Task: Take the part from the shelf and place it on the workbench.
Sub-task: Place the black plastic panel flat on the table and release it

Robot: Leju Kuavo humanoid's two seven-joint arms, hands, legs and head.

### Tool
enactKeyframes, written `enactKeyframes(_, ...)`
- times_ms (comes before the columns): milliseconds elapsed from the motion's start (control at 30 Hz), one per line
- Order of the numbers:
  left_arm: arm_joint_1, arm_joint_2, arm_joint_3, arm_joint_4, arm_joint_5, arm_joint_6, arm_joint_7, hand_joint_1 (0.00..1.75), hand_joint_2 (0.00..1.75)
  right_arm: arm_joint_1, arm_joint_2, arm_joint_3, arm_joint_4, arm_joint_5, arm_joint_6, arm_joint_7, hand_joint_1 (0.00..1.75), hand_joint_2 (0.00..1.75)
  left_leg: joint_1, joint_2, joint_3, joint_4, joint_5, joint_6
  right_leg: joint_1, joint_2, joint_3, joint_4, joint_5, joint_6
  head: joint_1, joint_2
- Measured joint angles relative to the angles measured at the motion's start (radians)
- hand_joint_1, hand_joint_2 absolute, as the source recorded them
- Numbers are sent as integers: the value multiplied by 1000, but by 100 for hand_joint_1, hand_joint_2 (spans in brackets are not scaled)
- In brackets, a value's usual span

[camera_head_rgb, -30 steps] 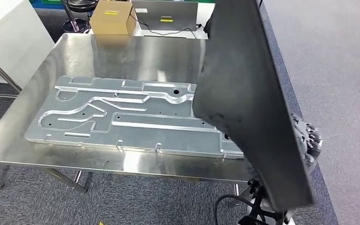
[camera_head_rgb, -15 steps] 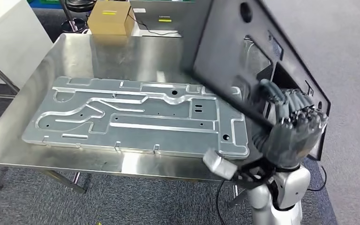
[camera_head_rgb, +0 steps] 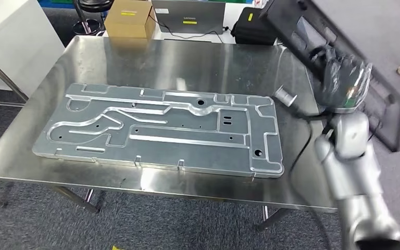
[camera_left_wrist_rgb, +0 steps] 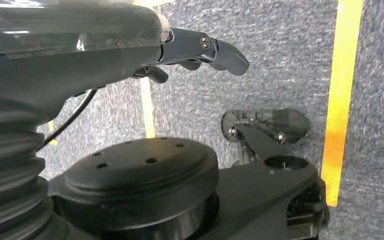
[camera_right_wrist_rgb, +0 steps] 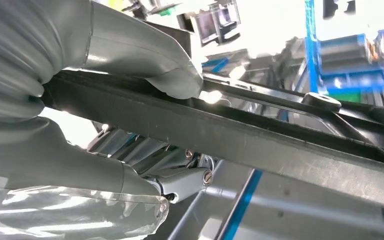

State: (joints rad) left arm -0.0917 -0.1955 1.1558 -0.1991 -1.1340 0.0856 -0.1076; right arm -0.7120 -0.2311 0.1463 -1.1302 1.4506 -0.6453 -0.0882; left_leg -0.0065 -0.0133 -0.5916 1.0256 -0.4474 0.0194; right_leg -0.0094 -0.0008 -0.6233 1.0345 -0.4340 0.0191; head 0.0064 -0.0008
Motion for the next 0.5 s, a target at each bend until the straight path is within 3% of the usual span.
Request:
enactKeyframes(100,2,0,9,0,7,-1,0,0,175,-137,-41,4,171,-19,33,-27,175,175,0,0,-12,20,-16,-14,-7,-2,-2,-4,4,-15,-2,0)
enactKeyframes(167,2,-1,13,0,8,-1,0,0,175,-213,-51,12,261,-18,54,-31,175,175,2,4,-53,110,-66,-23,-9,-4,-1,-6,5,-24,-6,0)
enactKeyframes(233,1,-2,16,0,10,-3,0,0,175,-271,-55,24,333,-14,68,-36,175,175,6,6,-118,241,-117,-28,-7,-4,0,-6,3,-29,-7,0)
enactKeyframes(267,1,-2,17,0,10,-3,0,0,175,-291,-56,30,363,-13,71,-40,175,175,7,6,-140,280,-122,-28,-6,-4,1,-6,2,-30,-7,0)
enactKeyframes(300,0,-2,19,0,11,-4,0,0,175,-306,-57,34,386,-13,73,-43,175,175,7,6,-145,283,-108,-27,-5,-4,4,-5,0,-30,-7,0)
enactKeyframes(333,-1,-2,20,0,10,-4,0,0,175,-316,-57,38,404,-13,73,-44,175,175,7,6,-131,247,-77,-24,-3,-3,7,-5,-2,-31,-7,0)
enactKeyframes(400,-1,-2,22,0,10,-4,0,0,175,-332,-57,44,430,-12,73,-44,175,175,4,7,-74,115,-2,-11,-1,-3,13,-5,-7,-28,-7,0)
enactKeyframes(433,-1,-2,22,0,10,-4,0,0,175,-342,-58,47,443,-12,72,-44,175,175,2,7,-50,58,20,-5,0,-3,13,-4,-9,-26,-7,0)
enactKeyframes(500,0,-2,23,0,10,-4,0,0,175,-355,-59,51,464,-12,72,-44,175,175,-3,7,-32,11,24,2,1,-3,6,-3,-8,-18,-7,0)
